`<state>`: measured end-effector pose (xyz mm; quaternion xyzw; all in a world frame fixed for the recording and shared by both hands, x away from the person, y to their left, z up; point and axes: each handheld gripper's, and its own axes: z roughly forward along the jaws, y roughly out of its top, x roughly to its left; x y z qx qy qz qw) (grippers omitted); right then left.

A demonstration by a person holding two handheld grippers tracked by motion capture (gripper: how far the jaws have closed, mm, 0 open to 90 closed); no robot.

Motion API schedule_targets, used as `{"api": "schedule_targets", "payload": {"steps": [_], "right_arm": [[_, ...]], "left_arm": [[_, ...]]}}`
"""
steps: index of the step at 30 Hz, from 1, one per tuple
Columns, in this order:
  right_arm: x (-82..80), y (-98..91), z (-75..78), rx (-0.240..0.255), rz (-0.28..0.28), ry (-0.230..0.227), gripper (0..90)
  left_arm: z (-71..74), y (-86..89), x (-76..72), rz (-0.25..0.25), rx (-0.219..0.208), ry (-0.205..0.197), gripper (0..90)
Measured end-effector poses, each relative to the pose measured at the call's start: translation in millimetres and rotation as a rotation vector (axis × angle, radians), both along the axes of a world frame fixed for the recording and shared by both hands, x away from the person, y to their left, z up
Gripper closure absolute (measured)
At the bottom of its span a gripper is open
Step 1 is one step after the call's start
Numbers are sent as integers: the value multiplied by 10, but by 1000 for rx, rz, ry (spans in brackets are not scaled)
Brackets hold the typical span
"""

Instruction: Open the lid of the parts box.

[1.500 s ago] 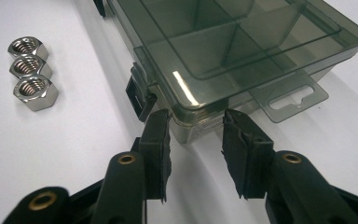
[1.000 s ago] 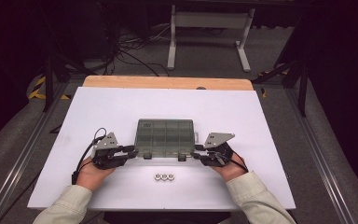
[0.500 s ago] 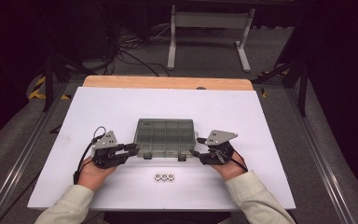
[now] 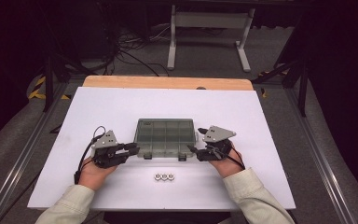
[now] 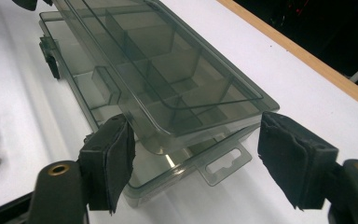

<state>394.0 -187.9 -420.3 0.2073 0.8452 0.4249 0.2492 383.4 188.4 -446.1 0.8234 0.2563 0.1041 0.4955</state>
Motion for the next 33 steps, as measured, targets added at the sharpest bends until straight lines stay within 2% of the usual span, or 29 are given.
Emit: {"api": "schedule_targets", "payload": {"steps": [10, 12, 16, 18, 21, 23, 25, 27, 33], "right_arm": [[38, 23, 38, 25, 21, -2, 282], [48, 21, 58, 40, 21, -7, 283], [60, 38, 68, 64, 22, -1, 285], [64, 41, 68, 68, 22, 0, 285], [78, 40, 71, 89, 17, 12, 285], [88, 40, 79, 96, 18, 9, 285], [92, 50, 91, 99, 18, 6, 284], [106, 70, 92, 102, 27, 1, 273], [108, 171, 75, 74, 57, -25, 279]], "left_arm": [[-21, -74, -10, -47, 0, -2, 699], [-23, -83, -4, -52, -2, 1, 671], [-32, -168, 2, -77, -8, -32, 609], [-37, -189, 15, -87, -11, -34, 602], [-80, -245, 38, -107, -5, -12, 594], [-116, -286, 40, -124, 18, 0, 593], [-131, -306, 38, -135, 35, -10, 577], [-131, -303, 43, -132, 36, -2, 572], [-149, -293, 59, -125, 34, 17, 574]]}}
